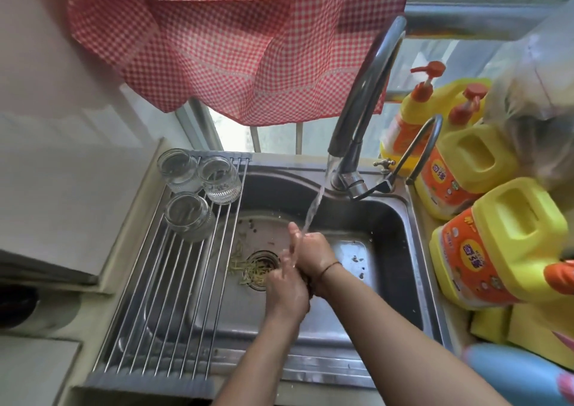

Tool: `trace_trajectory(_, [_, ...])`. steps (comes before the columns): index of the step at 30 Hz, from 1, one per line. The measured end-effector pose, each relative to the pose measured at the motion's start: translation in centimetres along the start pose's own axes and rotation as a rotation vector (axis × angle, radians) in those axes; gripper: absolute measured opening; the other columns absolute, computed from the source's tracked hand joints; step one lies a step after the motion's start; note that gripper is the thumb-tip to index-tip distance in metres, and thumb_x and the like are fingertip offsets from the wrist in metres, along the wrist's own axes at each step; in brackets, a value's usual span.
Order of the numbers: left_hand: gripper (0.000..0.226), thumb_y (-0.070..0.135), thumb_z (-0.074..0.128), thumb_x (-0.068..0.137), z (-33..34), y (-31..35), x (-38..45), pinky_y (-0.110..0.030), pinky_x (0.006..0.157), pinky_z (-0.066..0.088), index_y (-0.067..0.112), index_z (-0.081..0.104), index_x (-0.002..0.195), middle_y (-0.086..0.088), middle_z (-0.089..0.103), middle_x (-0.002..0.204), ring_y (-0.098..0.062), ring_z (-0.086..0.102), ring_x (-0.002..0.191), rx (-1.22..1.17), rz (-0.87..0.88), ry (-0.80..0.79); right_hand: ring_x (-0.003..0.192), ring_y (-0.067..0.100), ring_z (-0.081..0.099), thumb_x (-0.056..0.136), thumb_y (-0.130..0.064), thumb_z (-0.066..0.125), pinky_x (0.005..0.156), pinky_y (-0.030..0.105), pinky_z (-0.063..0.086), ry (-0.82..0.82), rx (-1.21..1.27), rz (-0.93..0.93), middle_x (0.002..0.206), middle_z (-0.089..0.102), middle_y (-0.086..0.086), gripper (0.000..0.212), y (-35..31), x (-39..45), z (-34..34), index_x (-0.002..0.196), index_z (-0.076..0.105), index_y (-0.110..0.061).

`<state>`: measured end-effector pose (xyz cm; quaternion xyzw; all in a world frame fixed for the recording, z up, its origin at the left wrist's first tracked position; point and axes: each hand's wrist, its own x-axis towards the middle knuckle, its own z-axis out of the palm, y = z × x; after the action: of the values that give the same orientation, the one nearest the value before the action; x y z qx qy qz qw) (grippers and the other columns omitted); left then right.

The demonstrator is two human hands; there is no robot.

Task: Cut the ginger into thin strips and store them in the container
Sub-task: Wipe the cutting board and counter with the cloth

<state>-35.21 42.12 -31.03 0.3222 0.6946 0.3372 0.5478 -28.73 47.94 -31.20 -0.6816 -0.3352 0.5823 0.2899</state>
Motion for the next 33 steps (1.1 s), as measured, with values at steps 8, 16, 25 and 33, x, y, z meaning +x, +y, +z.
trace_trajectory(8, [0.033, 0.048, 0.059, 0.09, -2.9, -0.1, 0.3, -0.019, 0.037, 0.032, 0.016, 0.058, 0.098, -0.004, 0.057, 0.064, -0.011, 0.044, 0.043, -0.267, -0.141, -0.471, 0.072, 0.028, 0.067, 0.097, -0.036, 0.06, 0.074, 0.046, 0.059, 0.546, -0.009, -0.164, 0.086, 0.07, 0.014, 0.02, 0.9, 3.5, -7.5, 0.086, 0.059, -0.019])
trace_trajectory(16, [0.053, 0.053, 0.048, 0.094, -2.9, 0.7, -0.3, -0.027, 0.051, 0.053, 0.012, 0.073, 0.115, -0.017, 0.069, 0.111, -0.025, 0.068, 0.072, -0.8, -0.317, -0.646, 0.065, 0.01, 0.058, 0.098, 0.003, 0.039, 0.059, 0.025, 0.05, 0.696, 0.049, -0.627, 0.102, 0.06, 0.013, 0.028, -1.3, 4.4, -11.4, 0.115, 0.051, -0.016])
trace_trajectory(25, [0.055, 0.054, 0.047, 0.098, -3.2, 0.9, 0.1, -0.027, 0.053, 0.055, 0.009, 0.076, 0.105, -0.015, 0.068, 0.108, -0.025, 0.067, 0.075, -0.963, -0.357, -0.62, 0.064, 0.017, 0.058, 0.104, -0.033, 0.033, 0.063, 0.022, 0.047, 0.69, -0.124, -0.867, 0.079, 0.06, 0.011, 0.027, 0.9, 3.7, -11.2, 0.118, 0.056, -0.031])
trace_trajectory(33, [0.064, 0.065, 0.042, 0.096, -3.2, 1.0, 0.1, -0.023, 0.046, 0.048, 0.011, 0.075, 0.106, -0.014, 0.069, 0.103, -0.026, 0.064, 0.073, -0.874, -0.355, -0.597, 0.049, 0.001, 0.057, 0.107, -0.038, 0.039, 0.05, 0.021, 0.047, 0.645, 0.036, -0.621, 0.072, 0.055, -0.003, 0.028, -3.6, 5.1, -10.7, 0.094, 0.058, -0.022])
